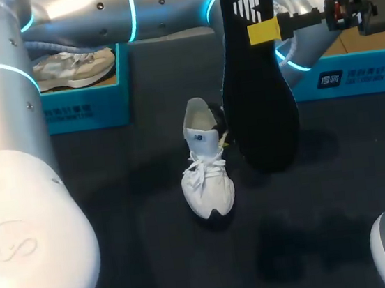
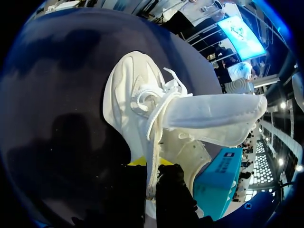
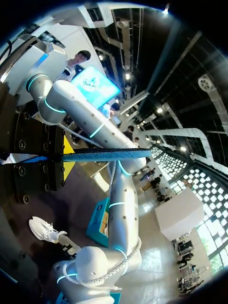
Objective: Take the shoe out of the shoebox, open the shoe tongue, remove and reinsert the insole, then place the shoe into the shoebox
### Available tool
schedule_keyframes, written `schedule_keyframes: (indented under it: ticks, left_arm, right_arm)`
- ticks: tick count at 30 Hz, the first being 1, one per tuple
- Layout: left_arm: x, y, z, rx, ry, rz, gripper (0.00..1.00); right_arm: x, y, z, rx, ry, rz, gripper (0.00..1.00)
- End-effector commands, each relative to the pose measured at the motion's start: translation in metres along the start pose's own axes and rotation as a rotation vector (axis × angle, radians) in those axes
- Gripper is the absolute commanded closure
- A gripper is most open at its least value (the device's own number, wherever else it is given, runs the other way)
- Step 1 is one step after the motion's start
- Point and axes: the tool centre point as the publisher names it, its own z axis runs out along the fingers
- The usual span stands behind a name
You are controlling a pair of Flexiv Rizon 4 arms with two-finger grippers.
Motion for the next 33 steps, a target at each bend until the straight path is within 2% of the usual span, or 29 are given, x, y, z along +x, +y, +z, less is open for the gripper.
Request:
schedule_keyframes:
  ticks: [1, 5, 6, 7, 9, 10, 11, 12, 21, 22, 26, 33]
  left_arm:
    - [-0.009, 0.008, 0.003, 0.023, 0.029, 0.0, 1.0]
    - [-0.011, 0.008, 0.004, 0.035, 0.036, -0.009, 1.0]
    - [-0.011, 0.008, 0.005, 0.036, 0.037, -0.011, 0.65]
    - [-0.01, 0.007, 0.004, 0.035, 0.037, -0.008, 0.45]
    - [-0.01, 0.006, 0.004, 0.034, 0.036, -0.007, 0.45]
    - [-0.009, 0.005, 0.003, 0.036, 0.027, -0.005, 0.18]
    - [-0.008, 0.005, 0.003, 0.036, 0.027, -0.005, 0.13]
    - [-0.007, 0.004, 0.001, 0.034, 0.018, 0.0, 0.0]
    - [0.002, 0.004, -0.013, 0.055, -0.052, -0.023, 0.0]
    - [0.007, 0.003, -0.023, 0.059, -0.108, -0.04, 0.0]
    - [0.014, 0.005, -0.039, 0.058, -0.172, -0.081, 0.0]
    - [0.031, 0.013, -0.071, 0.125, -0.36, -0.17, 0.0]
  right_arm:
    - [0.0, 0.004, 0.004, 0.006, -0.001, 0.002, 1.0]
    - [0.0, 0.004, 0.004, 0.006, -0.001, 0.002, 1.0]
    - [0.0, 0.004, 0.004, 0.006, -0.001, 0.002, 1.0]
    - [0.0, 0.004, 0.004, 0.006, -0.001, 0.002, 1.0]
    - [0.0, 0.004, 0.004, 0.006, -0.001, 0.002, 1.0]
    - [0.0, 0.004, 0.004, 0.006, -0.001, 0.002, 1.0]
    - [0.0, 0.004, 0.004, 0.006, -0.001, 0.002, 1.0]
    - [0.0, 0.004, 0.004, 0.006, -0.001, 0.002, 1.0]
    - [0.0, 0.004, 0.004, 0.006, -0.001, 0.002, 1.0]
    - [0.0, 0.004, 0.004, 0.006, -0.001, 0.002, 1.0]
    - [0.0, 0.004, 0.004, 0.006, -0.001, 0.002, 1.0]
    - [0.0, 0.004, 0.004, 0.006, -0.001, 0.002, 1.0]
